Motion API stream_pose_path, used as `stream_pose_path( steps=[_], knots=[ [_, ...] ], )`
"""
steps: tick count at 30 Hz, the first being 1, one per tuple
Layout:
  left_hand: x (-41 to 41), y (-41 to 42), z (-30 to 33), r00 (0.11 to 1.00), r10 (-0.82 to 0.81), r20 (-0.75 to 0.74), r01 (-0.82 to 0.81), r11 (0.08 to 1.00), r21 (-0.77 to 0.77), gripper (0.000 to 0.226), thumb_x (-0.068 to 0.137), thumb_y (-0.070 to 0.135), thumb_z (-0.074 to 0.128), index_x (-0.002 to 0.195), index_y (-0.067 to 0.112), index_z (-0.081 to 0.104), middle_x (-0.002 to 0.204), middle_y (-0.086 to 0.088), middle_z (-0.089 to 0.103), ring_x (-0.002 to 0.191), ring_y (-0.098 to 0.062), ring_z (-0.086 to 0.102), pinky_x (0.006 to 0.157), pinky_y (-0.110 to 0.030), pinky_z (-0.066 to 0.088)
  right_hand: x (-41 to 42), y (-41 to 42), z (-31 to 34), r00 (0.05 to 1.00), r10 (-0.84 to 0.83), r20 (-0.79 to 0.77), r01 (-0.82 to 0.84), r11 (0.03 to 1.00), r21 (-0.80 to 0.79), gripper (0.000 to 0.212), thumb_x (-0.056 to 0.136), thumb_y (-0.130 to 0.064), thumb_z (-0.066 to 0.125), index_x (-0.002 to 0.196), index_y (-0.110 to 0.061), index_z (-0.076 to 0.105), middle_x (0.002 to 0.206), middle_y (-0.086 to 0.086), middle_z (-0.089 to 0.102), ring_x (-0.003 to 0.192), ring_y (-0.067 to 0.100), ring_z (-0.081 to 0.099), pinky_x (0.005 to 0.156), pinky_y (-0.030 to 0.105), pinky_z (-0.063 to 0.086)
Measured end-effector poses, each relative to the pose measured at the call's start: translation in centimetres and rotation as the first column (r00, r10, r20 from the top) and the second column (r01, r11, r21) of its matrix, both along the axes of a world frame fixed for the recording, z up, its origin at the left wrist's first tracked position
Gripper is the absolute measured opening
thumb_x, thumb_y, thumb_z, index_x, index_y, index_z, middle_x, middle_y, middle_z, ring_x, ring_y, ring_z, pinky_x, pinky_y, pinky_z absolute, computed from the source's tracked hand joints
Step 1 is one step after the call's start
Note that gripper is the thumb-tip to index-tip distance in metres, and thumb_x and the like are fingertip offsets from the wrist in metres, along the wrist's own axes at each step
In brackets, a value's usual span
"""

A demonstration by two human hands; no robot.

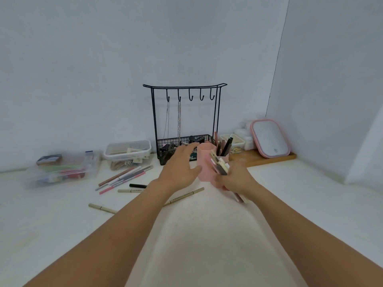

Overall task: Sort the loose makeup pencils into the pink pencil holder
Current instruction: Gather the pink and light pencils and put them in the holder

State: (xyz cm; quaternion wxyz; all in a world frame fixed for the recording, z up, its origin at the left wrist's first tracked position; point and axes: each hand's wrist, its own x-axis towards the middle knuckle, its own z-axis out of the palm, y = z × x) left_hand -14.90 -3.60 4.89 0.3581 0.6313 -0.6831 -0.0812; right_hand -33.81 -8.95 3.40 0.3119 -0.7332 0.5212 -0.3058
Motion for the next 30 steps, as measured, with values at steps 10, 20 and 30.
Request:
stream_pose_path(
  steps=[10,20,30],
  knots=[
    [-0.8,-2.5,0.5,0.991,-0.047,0.127,0.033,0.993,0.115,0.067,0.094,0.03,0.064,0.154,0.026,0.034,0.146,-0.001,0.051,0.115,-0.022,0.056,0.096,-0.032,0.042,3.2,-1.1,10.1,0.471,-0.086,0.878,-0.168,0.968,0.185,0.021,0.085,-0.013,0.075,0.097,-0.002,0.062,0.065,0.006,0.062,0.056,0.02,0.061,0.072,0.039,0.058],
    [-0.6,-3.1,0.2,0.996,-0.017,-0.089,0.029,0.991,0.134,0.07,0.092,0.025,0.069,0.151,0.018,0.032,0.132,-0.003,0.055,0.12,-0.025,0.055,0.093,-0.034,0.044,7.7,-6.0,8.8,0.45,-0.225,0.864,0.041,0.972,0.231,0.019,0.084,-0.015,0.075,0.09,-0.005,0.059,0.063,0.007,0.061,0.054,0.02,0.059,0.062,0.031,0.055],
    [-1.1,-4.5,0.6,0.993,-0.034,-0.111,0.053,0.984,0.17,0.055,0.094,0.02,0.064,0.145,0.028,0.046,0.133,0.004,0.056,0.117,-0.017,0.055,0.091,-0.025,0.04,7.7,-6.3,9.6,0.376,-0.181,0.909,0.156,0.979,0.13,0.017,0.085,-0.017,0.073,0.091,-0.008,0.06,0.06,0.004,0.062,0.052,0.017,0.059,0.061,0.032,0.057]
  ],
)
